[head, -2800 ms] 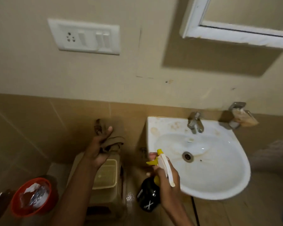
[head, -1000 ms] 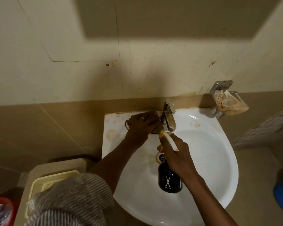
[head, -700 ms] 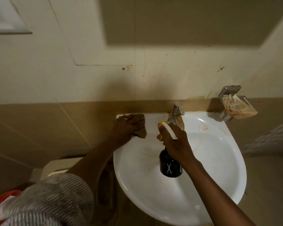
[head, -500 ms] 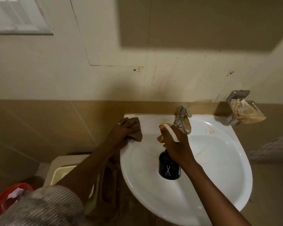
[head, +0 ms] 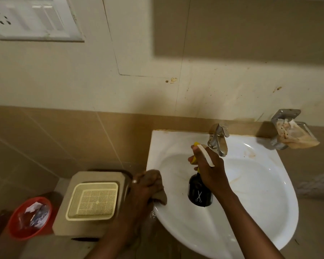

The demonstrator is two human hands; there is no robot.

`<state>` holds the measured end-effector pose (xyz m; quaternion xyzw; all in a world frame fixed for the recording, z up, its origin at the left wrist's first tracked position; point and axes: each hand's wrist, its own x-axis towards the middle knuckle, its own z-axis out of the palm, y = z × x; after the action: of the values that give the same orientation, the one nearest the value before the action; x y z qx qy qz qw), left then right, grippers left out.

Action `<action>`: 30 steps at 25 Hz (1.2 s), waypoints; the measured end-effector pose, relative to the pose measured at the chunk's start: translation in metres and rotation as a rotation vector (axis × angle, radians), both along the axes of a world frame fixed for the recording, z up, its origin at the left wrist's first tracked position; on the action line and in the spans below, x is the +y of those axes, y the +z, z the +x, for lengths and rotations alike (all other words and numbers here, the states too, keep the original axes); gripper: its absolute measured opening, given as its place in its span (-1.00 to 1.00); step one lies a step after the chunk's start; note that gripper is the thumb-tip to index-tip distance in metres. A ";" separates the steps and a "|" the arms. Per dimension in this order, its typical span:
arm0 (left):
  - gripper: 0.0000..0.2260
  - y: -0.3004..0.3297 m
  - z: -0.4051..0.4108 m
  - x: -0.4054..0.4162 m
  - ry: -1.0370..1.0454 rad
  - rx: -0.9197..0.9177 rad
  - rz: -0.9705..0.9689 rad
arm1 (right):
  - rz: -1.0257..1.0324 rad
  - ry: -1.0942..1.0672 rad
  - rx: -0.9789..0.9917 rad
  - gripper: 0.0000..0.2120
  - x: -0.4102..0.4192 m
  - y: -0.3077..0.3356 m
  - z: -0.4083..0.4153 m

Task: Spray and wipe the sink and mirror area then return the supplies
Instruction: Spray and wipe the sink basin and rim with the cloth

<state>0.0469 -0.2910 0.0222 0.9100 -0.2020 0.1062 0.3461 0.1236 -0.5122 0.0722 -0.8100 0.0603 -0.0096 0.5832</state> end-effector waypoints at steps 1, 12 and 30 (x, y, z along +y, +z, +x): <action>-0.65 0.000 -0.016 -0.003 0.027 0.025 -0.004 | 0.008 -0.001 -0.001 -0.83 -0.001 0.000 -0.001; -0.58 0.072 -0.005 -0.035 0.215 0.880 -0.669 | 0.012 -0.040 0.007 -0.78 -0.034 0.016 -0.017; -0.82 -0.009 0.135 0.048 0.214 0.337 0.253 | 0.088 -0.108 0.055 -0.73 -0.037 0.011 -0.045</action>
<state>0.1822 -0.2426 0.0128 0.9673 -0.0553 -0.0370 0.2449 0.0781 -0.5495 0.0833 -0.7790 0.1205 -0.0160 0.6152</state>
